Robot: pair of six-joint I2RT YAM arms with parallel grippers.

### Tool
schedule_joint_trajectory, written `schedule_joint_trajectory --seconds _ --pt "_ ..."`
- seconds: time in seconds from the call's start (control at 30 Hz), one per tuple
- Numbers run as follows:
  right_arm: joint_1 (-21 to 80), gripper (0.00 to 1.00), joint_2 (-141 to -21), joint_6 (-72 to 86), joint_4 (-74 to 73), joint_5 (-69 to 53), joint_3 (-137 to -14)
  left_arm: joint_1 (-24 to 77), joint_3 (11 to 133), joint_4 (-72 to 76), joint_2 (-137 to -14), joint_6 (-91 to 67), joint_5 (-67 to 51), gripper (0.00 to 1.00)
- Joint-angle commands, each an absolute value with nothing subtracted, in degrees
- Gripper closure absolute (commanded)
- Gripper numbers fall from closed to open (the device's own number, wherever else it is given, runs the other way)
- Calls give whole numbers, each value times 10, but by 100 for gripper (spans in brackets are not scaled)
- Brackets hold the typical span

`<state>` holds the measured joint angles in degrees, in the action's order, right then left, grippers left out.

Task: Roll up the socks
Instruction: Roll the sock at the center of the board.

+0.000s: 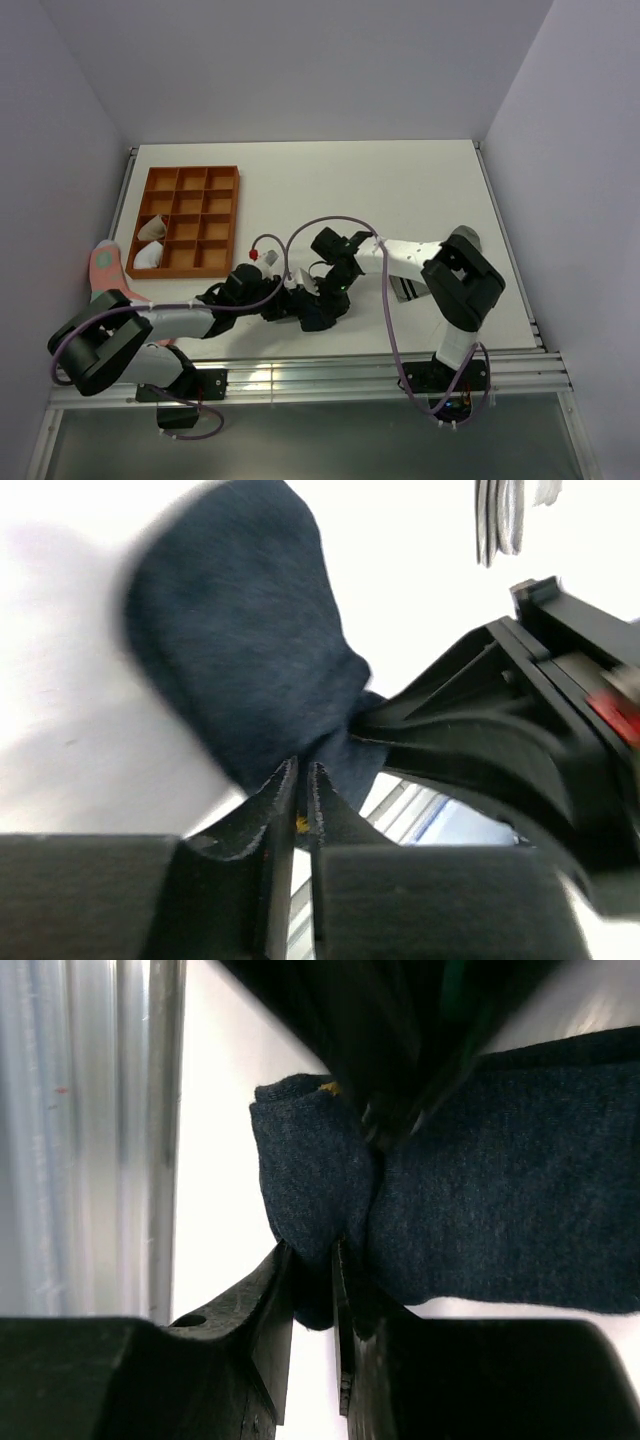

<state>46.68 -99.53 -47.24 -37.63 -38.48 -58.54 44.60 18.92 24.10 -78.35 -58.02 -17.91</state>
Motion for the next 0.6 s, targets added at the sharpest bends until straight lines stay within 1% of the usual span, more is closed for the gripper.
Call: schedule_joint_trajectory --seconds 0.0,0.1,0.23,0.3,0.37,0.4,0.43,0.47,0.57 --pt "451 78 -1052 -481 -503 -366 -602 443 161 264 -736 -566 -121 84" --pt "448 78 -1079 -476 -526 -377 -626 446 147 255 -708 -555 -109 83" --pt "447 78 -1093 -461 -526 -374 -635 460 112 290 -665 -548 -87 82" --pt "447 78 -1103 -454 -526 -367 -641 475 108 294 -652 -525 -77 76" --pt "447 78 -1110 -451 -529 -364 -645 492 113 290 -642 -502 -54 73" --pt "447 78 -1114 -449 -533 -366 -651 510 111 296 -638 -495 -45 68" --pt "446 78 -1117 -448 -537 -367 -656 519 107 305 -628 -486 -38 65" --pt "446 78 -1124 -444 -539 -367 -661 531 101 335 -623 -483 -32 59" --pt "446 78 -1132 -440 -542 -374 -666 539 84 369 -610 -470 -32 52"
